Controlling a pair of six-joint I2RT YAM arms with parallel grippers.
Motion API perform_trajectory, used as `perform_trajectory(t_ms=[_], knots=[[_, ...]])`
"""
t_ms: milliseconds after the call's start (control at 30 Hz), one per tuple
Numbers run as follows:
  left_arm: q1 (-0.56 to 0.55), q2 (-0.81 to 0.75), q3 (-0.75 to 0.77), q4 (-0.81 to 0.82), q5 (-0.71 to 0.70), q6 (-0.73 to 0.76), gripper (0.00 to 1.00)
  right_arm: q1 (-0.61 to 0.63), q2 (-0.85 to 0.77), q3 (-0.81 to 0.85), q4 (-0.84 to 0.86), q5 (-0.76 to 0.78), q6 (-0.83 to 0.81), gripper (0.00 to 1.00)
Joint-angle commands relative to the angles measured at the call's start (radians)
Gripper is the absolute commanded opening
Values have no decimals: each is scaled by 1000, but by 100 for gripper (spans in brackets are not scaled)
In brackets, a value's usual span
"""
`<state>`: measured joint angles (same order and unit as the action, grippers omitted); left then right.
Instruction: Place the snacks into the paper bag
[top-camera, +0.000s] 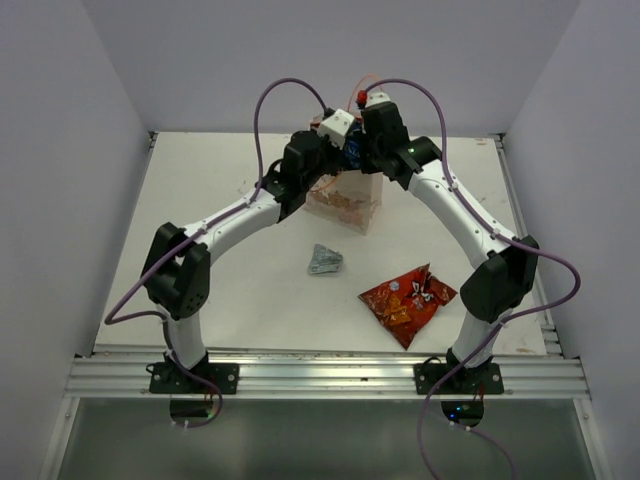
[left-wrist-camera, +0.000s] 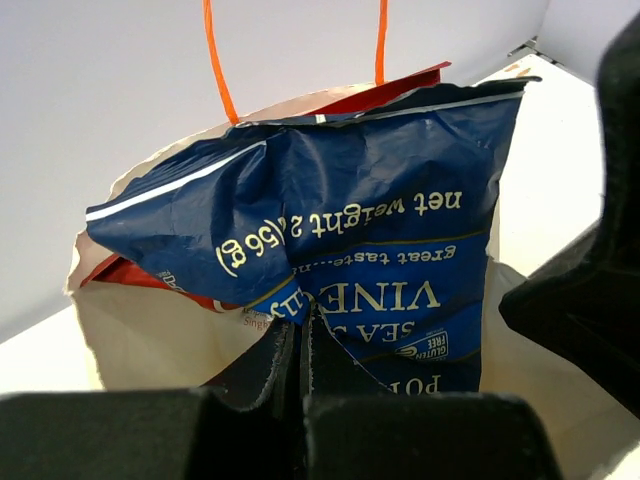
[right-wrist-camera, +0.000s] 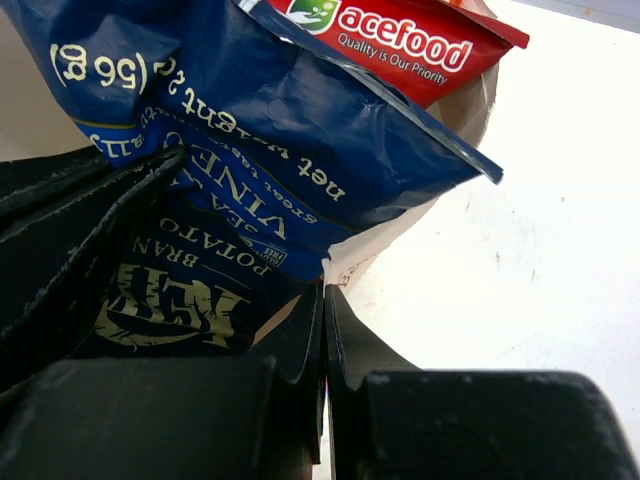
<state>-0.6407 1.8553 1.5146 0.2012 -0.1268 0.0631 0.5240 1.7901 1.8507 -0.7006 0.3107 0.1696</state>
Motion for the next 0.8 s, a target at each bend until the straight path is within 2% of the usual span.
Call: perform_trajectory(t_ms=[0, 33, 133, 167, 200, 267, 367, 467, 567, 600, 633, 667, 700, 767], knots=[[6, -2, 24, -66, 41, -17, 0, -2, -72, 12, 6, 27, -18, 0], [6, -5, 28, -75, 33, -17, 0, -2, -72, 13, 6, 27, -19, 0], [6, -28, 44, -83, 4, -9, 39, -2, -63, 22, 4, 21, -16, 0], [6, -47, 58, -86, -7, -8, 62, -1, -60, 24, 4, 19, -15, 0], [4, -56, 74, -88, -17, -5, 71, -2, -60, 25, 4, 19, -13, 0], [0, -88, 133, -88, -60, 1, 83, -1, -54, 30, 4, 19, -13, 0], [-14, -155, 170, -44, -138, 12, 86, -2, -43, 38, 4, 22, -13, 0], [-40, -263, 109, 57, -238, 35, 87, -1, -38, 45, 3, 19, -10, 0], [-83, -404, -43, 159, -390, 56, 86, -2, -29, 53, 3, 16, -7, 0], [-100, -445, -147, 179, -434, 87, 86, -2, -29, 56, 3, 15, -4, 0], [-138, -541, -204, 190, -454, 98, 84, -2, -28, 58, 3, 11, -2, 0], [-154, -591, -261, 176, -421, 92, 81, -2, -28, 61, 3, 10, -4, 0], [-166, -637, -356, 138, -280, 48, 79, -2, -28, 64, 3, 11, -2, 0], [-183, -723, -428, 2, -164, -53, 76, -2, -28, 65, 1, 14, -5, 0]])
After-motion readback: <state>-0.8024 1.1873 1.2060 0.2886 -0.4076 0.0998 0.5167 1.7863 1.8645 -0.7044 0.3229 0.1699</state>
